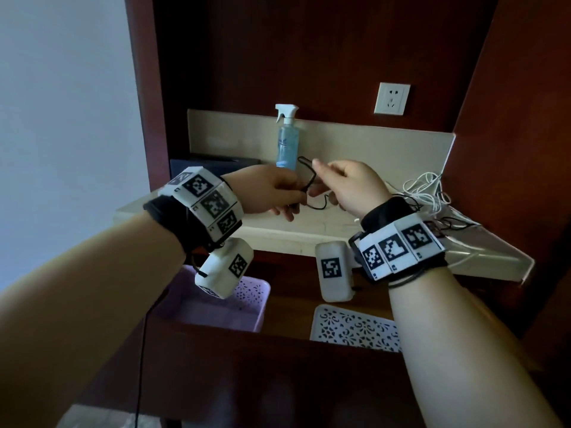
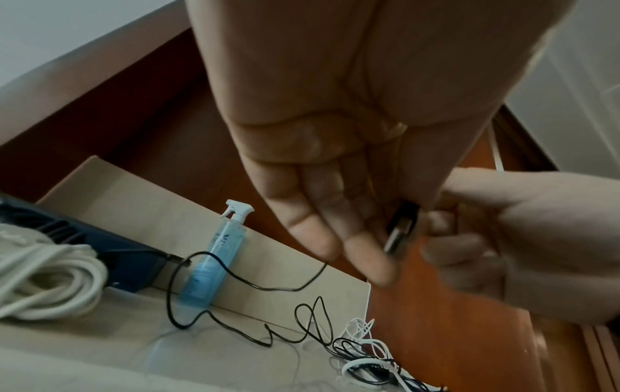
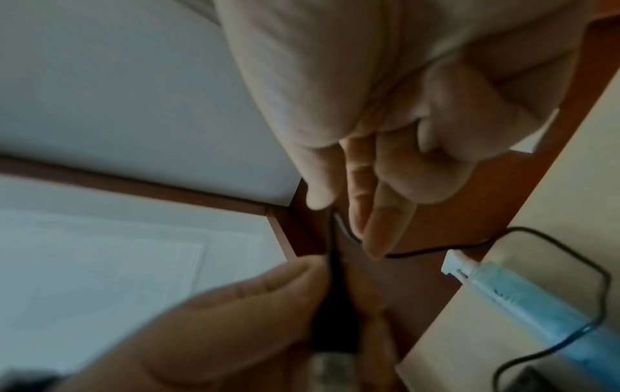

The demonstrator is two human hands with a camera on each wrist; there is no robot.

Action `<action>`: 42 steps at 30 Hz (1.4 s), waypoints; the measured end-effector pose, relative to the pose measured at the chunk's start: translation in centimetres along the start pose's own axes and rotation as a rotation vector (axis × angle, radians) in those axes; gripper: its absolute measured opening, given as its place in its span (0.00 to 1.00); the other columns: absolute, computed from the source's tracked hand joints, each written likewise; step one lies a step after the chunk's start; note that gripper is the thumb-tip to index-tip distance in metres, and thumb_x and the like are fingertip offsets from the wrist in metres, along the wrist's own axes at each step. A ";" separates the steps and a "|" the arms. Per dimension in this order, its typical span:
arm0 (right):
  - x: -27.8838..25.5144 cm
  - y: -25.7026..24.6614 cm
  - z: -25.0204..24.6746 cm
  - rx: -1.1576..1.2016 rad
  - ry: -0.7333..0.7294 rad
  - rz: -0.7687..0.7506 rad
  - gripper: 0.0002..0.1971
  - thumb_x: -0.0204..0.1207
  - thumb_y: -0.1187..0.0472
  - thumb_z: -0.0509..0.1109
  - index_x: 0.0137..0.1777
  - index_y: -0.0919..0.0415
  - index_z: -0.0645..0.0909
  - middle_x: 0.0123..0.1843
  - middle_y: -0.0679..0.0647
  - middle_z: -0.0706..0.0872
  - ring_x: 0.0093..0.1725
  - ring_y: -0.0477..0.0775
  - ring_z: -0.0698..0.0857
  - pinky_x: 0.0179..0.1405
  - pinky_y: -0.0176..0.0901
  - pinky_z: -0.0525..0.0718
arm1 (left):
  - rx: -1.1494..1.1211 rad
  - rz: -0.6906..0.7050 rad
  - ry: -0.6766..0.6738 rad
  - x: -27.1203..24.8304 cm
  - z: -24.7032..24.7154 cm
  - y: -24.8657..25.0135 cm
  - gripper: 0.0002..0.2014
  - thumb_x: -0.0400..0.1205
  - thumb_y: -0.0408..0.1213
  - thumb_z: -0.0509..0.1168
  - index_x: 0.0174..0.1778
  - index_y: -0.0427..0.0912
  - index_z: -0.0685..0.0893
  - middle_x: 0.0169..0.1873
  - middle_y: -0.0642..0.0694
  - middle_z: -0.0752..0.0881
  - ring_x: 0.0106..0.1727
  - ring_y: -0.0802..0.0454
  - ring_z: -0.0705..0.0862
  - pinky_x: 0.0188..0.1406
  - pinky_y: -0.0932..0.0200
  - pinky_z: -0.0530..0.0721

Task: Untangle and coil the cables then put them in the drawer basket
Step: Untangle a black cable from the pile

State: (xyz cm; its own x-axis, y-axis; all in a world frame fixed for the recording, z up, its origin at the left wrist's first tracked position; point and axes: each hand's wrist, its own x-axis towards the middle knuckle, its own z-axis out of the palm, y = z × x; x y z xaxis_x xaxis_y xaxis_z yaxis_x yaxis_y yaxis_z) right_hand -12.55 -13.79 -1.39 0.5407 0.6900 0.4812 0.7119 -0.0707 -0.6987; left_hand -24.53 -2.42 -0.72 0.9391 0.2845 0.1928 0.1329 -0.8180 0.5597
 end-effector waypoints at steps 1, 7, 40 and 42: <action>0.0 -0.4 0.6 -0.050 0.035 0.011 0.12 0.82 0.50 0.60 0.48 0.56 0.80 0.42 0.47 0.87 0.33 0.40 0.78 0.41 0.39 0.75 | -0.026 0.005 -0.013 -0.7 -0.7 -0.5 0.07 0.86 0.37 0.58 0.47 0.43 0.81 0.40 0.53 0.87 0.45 0.56 0.88 0.57 0.55 0.85; -0.6 -2.9 5.0 -0.321 -0.017 0.051 0.29 0.81 0.58 0.62 0.80 0.52 0.57 0.78 0.53 0.67 0.75 0.54 0.68 0.74 0.46 0.64 | -0.244 0.112 -0.038 -4.9 -3.7 -3.1 0.11 0.86 0.27 0.54 0.47 0.45 0.78 0.37 0.49 0.87 0.43 0.53 0.89 0.55 0.53 0.85; -8.7 3.7 0.7 -0.210 0.075 -0.199 0.13 0.82 0.61 0.61 0.62 0.52 0.83 0.49 0.37 0.81 0.47 0.30 0.77 0.49 0.15 0.69 | -1.325 -0.065 0.548 -3.6 5.1 -3.0 0.18 0.88 0.50 0.50 0.60 0.47 0.82 0.49 0.44 0.89 0.48 0.53 0.90 0.46 0.58 0.84; -8.5 3.8 1.3 -0.214 0.012 -0.227 0.12 0.80 0.63 0.64 0.59 0.53 0.85 0.46 0.40 0.82 0.46 0.34 0.78 0.48 0.18 0.70 | -1.404 -0.027 0.497 -3.7 5.6 -2.3 0.20 0.88 0.53 0.48 0.59 0.52 0.83 0.54 0.41 0.89 0.54 0.48 0.89 0.52 0.52 0.85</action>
State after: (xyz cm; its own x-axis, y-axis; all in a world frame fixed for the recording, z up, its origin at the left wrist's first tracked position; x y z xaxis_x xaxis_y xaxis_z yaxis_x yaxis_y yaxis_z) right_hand -14.99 -18.97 -8.83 0.3613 0.6973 0.6191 0.8927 -0.0667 -0.4458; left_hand -26.51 -4.36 -7.27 0.7014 0.6650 0.2566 -0.5298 0.2456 0.8118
